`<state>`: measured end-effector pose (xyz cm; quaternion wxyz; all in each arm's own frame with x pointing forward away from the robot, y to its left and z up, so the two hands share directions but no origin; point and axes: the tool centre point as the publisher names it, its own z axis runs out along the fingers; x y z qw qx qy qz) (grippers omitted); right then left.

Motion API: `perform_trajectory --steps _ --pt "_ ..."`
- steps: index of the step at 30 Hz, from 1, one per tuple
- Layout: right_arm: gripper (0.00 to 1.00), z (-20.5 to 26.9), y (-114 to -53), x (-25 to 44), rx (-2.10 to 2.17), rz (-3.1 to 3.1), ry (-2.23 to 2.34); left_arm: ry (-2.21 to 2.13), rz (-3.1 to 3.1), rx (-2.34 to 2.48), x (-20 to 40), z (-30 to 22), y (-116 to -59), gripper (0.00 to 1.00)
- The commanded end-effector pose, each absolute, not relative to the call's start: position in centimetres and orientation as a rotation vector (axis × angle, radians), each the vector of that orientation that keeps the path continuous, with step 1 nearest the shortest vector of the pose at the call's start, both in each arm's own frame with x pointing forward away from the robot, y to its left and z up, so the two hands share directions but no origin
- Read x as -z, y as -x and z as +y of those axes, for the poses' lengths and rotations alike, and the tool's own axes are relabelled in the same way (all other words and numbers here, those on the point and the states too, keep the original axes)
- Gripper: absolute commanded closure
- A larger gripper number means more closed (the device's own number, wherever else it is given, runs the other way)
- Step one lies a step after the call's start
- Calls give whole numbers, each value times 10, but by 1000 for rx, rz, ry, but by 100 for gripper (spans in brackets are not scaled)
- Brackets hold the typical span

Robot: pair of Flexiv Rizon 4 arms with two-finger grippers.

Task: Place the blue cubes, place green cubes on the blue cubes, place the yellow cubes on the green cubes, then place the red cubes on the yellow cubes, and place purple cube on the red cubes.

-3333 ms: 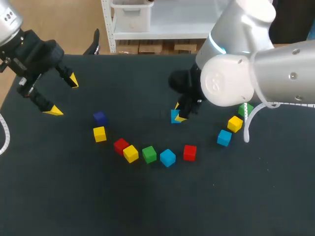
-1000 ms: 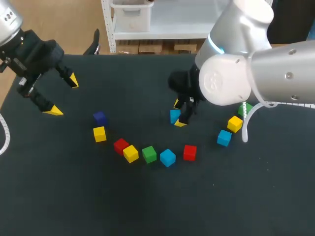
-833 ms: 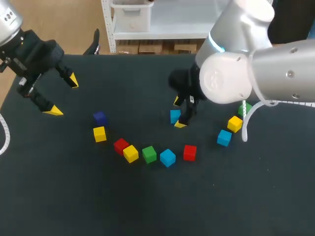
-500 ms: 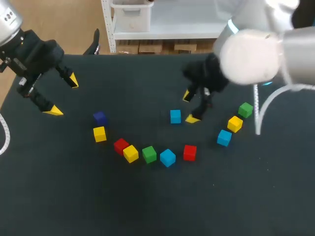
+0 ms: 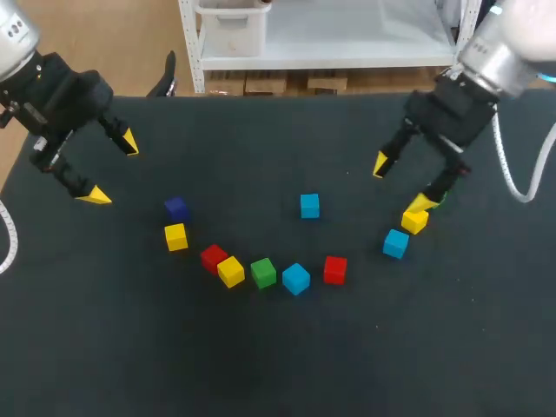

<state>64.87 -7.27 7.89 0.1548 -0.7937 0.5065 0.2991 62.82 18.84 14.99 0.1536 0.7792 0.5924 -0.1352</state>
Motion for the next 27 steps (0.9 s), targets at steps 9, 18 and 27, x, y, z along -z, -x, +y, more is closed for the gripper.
perform_trajectory --steps 9,18,27 --pt "0 -87 -620 -64 -723 1058 2588 -2237 1699 387 -150 188 -629 0" --pt "0 -95 -620 -39 -700 954 2665 -2237 1699 387 -150 188 -629 0" --pt "0 -91 -628 -20 -664 867 2736 -2237 1699 387 -150 188 -629 0"
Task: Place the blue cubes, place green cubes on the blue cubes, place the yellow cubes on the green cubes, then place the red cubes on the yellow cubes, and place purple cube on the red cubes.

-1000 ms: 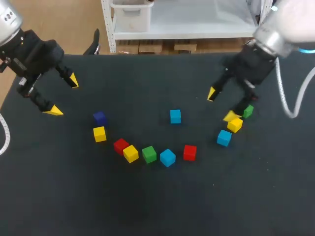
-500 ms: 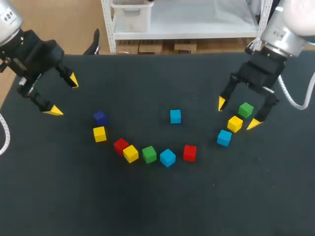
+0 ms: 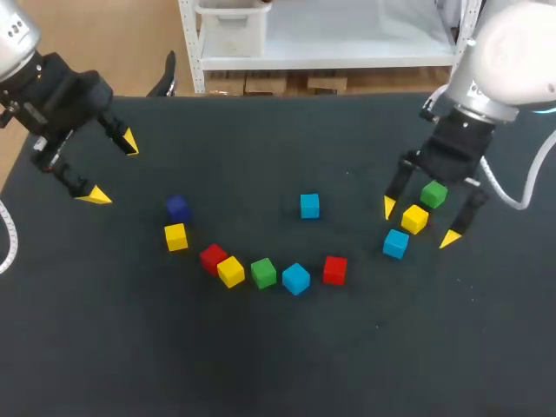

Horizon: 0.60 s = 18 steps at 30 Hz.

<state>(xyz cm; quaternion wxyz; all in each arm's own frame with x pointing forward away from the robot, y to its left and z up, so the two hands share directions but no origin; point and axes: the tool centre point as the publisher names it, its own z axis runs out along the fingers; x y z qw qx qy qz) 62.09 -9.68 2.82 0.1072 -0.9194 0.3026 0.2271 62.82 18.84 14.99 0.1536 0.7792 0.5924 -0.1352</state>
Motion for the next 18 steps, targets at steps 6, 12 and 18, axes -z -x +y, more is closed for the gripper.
perform_trajectory --steps 6,12,18 --pt "0 -88 -634 -10 -636 806 2775 -2237 1699 387 -150 188 -629 0" --pt "0 -84 -638 -3 -625 765 2793 -2237 1699 387 -150 188 -629 0" --pt "2 -82 -638 0 -628 742 2808 -2237 1699 387 -150 188 -629 0"
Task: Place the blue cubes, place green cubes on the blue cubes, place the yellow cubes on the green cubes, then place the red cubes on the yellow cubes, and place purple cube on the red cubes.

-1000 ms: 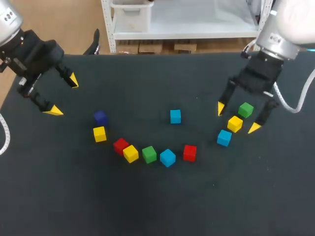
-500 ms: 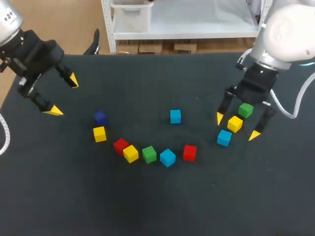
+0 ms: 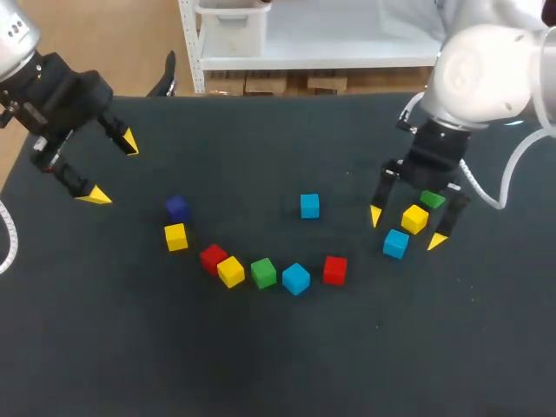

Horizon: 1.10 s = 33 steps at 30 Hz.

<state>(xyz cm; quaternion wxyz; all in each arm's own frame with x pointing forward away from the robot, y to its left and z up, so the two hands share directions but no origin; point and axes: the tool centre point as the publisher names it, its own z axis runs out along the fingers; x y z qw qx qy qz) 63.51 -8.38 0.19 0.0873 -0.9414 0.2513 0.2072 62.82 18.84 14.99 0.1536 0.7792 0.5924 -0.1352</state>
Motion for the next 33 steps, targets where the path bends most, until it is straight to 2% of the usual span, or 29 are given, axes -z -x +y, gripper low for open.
perform_trajectory --steps 1,2,3,7,16,17,19,23,33 --pt "13 -82 -638 0 -629 739 2810 -2237 1699 387 -150 188 -629 0" --pt "35 -82 -638 0 -629 734 2814 -2237 1699 387 -150 188 -629 0" --pt "46 -81 -637 1 -629 728 2819 -2237 1699 387 -150 188 -629 0" --pt "64 -81 -638 1 -626 706 2832 -2237 1699 387 -150 188 -629 0" --pt "67 -79 -636 9 -635 696 2847 -2237 1699 387 -150 188 -629 0" --pt "81 -79 -636 9 -637 697 2847 -2237 1699 387 -150 188 -629 0" --pt "100 -79 -636 9 -642 699 2846 -2237 1699 387 -150 188 -629 0" --pt "100 -79 -638 6 -644 763 2827 -2237 1699 387 -150 188 -629 0" --pt "100 -65 -660 -15 -660 1389 2519 -2237 1699 387 -150 188 -629 0"
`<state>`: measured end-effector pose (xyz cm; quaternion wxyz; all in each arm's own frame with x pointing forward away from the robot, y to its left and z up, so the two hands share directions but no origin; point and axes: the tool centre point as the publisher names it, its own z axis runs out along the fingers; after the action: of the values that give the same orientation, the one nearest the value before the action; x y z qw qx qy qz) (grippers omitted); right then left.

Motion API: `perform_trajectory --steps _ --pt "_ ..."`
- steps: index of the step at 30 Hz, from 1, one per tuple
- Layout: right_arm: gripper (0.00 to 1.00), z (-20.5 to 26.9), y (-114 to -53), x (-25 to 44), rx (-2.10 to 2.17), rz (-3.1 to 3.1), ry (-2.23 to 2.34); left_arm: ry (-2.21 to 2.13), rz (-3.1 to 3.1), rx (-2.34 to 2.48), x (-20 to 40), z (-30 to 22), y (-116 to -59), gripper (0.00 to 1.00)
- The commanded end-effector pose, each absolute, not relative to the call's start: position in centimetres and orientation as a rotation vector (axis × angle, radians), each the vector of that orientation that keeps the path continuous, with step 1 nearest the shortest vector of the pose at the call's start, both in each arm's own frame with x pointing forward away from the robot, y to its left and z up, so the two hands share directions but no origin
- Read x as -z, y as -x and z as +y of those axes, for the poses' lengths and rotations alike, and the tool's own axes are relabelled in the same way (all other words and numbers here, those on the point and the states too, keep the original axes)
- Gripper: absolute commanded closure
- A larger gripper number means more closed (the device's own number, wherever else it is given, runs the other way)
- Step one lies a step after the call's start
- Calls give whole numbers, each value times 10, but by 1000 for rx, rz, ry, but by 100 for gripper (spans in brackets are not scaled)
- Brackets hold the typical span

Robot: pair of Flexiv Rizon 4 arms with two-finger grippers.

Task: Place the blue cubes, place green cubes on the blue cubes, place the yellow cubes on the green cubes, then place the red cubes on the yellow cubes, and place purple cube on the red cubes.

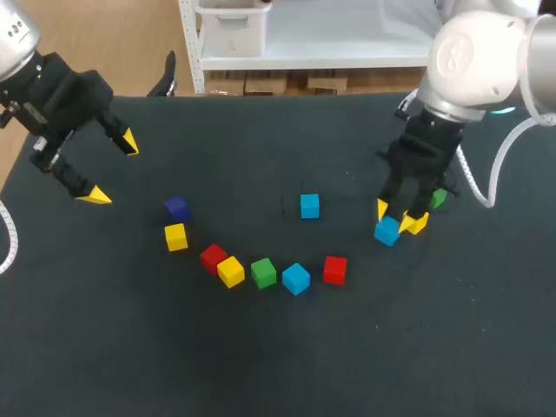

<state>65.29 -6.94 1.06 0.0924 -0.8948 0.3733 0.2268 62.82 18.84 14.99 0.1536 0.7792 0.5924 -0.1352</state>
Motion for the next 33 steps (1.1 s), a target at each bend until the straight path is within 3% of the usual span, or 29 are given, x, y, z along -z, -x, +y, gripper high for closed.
perform_trajectory --steps 1,18,27,33 --pt "100 -63 -661 -17 -618 1447 2504 -2237 1699 387 -150 188 -629 0" --pt "100 -38 -688 -8 -352 2166 1844 -2237 1699 387 -150 188 -629 0" --pt "100 -33 -695 -10 -416 2239 1546 -2237 1699 387 -150 188 -629 0" --pt "100 -22 -698 -8 -452 2194 1580 -2237 1699 387 -150 188 -629 0"
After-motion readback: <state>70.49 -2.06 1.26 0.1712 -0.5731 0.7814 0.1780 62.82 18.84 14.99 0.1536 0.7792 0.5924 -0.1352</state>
